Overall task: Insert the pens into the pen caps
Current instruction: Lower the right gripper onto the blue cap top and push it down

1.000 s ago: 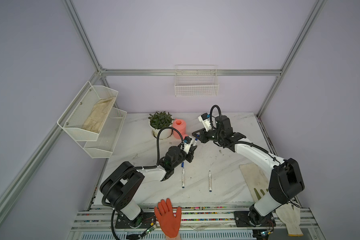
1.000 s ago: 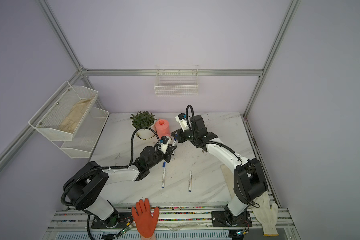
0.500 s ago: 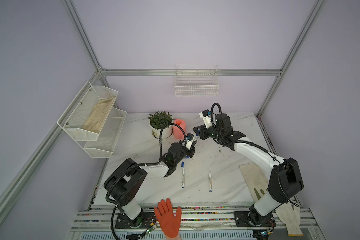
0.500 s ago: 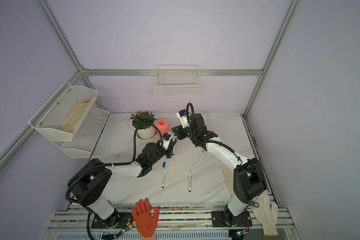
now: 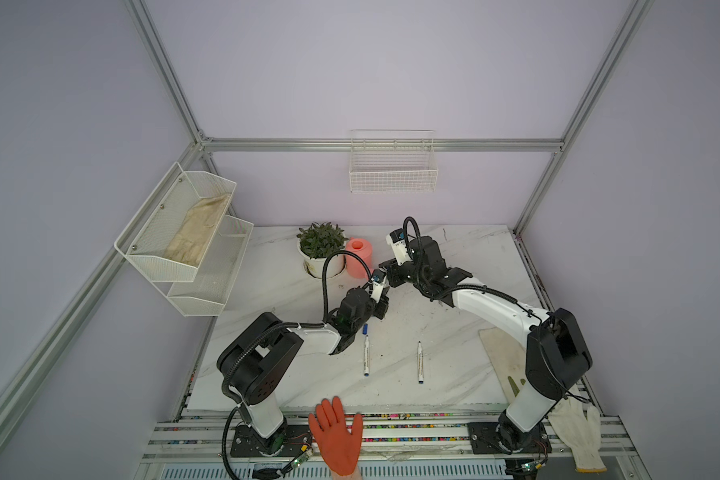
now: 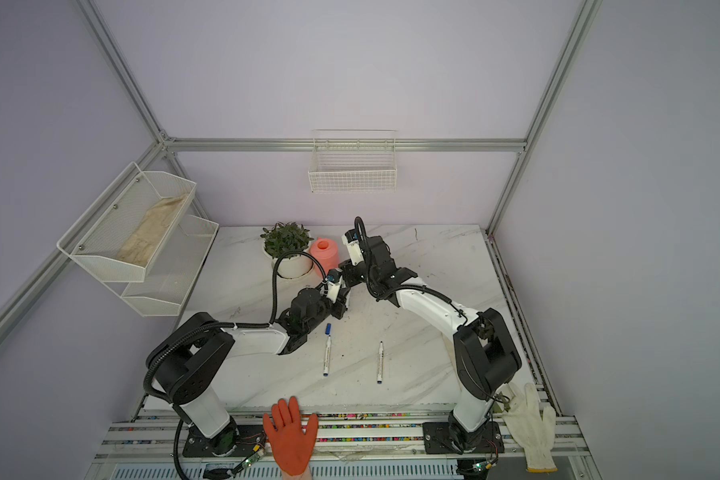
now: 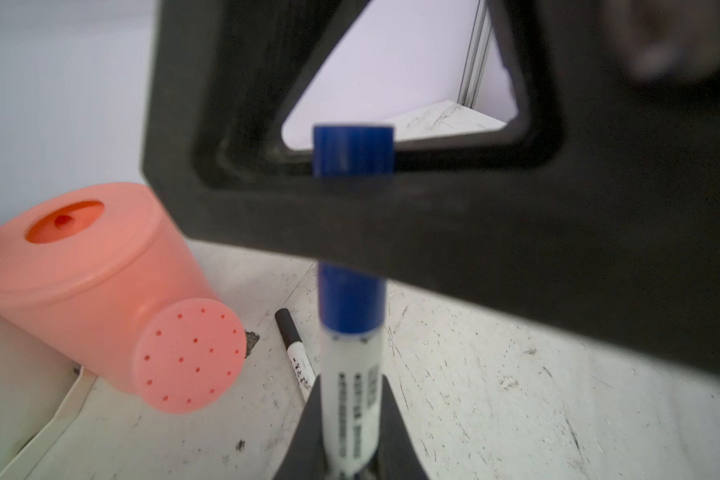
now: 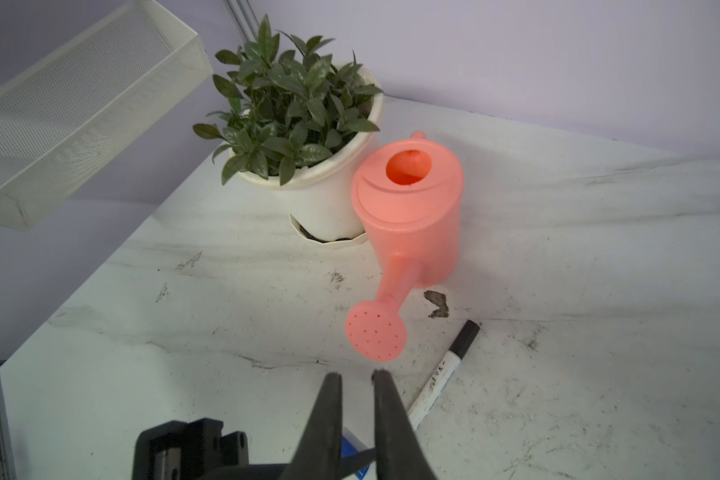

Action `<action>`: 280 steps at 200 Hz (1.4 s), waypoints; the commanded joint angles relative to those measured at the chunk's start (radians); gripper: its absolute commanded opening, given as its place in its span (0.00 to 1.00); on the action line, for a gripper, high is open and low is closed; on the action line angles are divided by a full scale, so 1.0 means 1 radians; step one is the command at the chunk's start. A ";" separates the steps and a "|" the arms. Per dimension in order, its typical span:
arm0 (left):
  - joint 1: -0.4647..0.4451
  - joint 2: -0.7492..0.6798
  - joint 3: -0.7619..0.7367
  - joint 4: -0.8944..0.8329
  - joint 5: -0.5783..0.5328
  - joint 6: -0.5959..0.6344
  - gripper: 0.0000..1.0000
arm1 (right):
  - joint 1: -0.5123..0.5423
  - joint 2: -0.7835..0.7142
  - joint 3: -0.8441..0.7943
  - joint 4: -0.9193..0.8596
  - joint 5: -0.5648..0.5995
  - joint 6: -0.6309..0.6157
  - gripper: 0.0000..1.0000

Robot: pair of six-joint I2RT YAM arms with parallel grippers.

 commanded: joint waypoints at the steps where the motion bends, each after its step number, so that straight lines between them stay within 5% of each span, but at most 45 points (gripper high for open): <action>1: 0.055 -0.122 0.374 0.622 -0.098 -0.067 0.00 | 0.046 0.094 -0.129 -0.495 -0.126 -0.045 0.00; 31: 0.078 -0.140 0.363 0.629 -0.098 -0.129 0.00 | -0.009 0.065 -0.136 -0.473 -0.235 -0.036 0.00; 108: 0.190 -0.129 0.493 0.683 -0.001 -0.221 0.00 | 0.023 0.109 -0.145 -0.538 -0.096 -0.050 0.00; 137: 0.238 -0.165 0.455 0.718 0.007 -0.342 0.00 | 0.018 0.102 -0.128 -0.563 -0.003 -0.044 0.00; 210: 0.192 -0.245 0.161 0.646 0.074 -0.293 0.00 | -0.124 -0.016 -0.148 -0.417 -0.406 0.002 0.00; 280: 0.007 -0.223 -0.028 0.417 0.031 -0.192 0.00 | -0.140 -0.054 -0.120 -0.361 -0.454 0.040 0.00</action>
